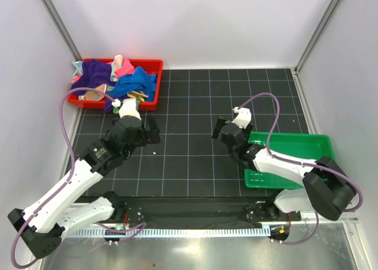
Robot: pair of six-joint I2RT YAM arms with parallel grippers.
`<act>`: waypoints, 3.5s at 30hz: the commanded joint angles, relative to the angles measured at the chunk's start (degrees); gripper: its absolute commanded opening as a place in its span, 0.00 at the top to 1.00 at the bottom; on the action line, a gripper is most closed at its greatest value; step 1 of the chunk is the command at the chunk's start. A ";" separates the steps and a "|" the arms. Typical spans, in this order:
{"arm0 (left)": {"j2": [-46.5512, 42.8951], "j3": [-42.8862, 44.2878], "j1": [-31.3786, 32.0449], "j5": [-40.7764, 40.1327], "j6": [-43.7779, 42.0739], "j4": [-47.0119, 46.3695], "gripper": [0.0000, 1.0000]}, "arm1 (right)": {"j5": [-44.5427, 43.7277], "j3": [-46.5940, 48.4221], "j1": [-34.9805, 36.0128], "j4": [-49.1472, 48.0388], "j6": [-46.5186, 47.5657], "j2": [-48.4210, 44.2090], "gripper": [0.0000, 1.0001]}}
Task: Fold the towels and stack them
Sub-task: Grab crumpled towel, then move the towel to the center of the board
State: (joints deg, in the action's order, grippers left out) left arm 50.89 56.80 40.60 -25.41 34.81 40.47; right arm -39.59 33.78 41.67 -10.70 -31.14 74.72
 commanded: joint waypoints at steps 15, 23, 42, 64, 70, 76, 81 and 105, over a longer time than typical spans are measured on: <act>38.70 27.45 -26.78 3.96 2.37 -13.85 0.03 | 2.68 0.76 -0.01 -4.42 1.25 1.74 0.00; 53.07 38.65 -32.95 2.47 1.49 -11.02 0.07 | 2.94 1.55 -0.10 -4.94 1.69 3.24 0.00; 54.50 41.55 -34.71 7.39 1.93 -15.32 0.66 | 3.30 2.96 -0.10 -4.16 2.04 5.61 0.01; 60.37 59.38 -31.11 17.76 -0.61 -22.54 1.00 | 3.65 3.48 -0.18 -4.33 2.22 6.67 0.00; 64.23 68.52 -30.40 15.92 -0.71 -24.38 1.00 | 4.26 3.66 -0.10 -4.42 2.48 7.19 0.00; 67.58 75.65 -30.14 16.79 -0.79 -27.44 1.00 | 4.61 4.01 -0.10 -4.68 2.75 7.72 0.00; 68.46 79.69 -29.35 18.98 -1.93 -30.27 1.00 | 4.79 4.54 -0.18 -4.59 3.19 8.25 0.00; 57.65 83.74 -21.88 22.68 -1.76 -36.60 1.00 | 3.30 3.66 -0.10 -4.95 3.10 7.20 0.00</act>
State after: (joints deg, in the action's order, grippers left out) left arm 112.79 137.69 17.56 -4.19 33.98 8.69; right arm -34.50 36.25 41.65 -13.28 -28.36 83.02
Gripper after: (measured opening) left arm 0.102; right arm 0.996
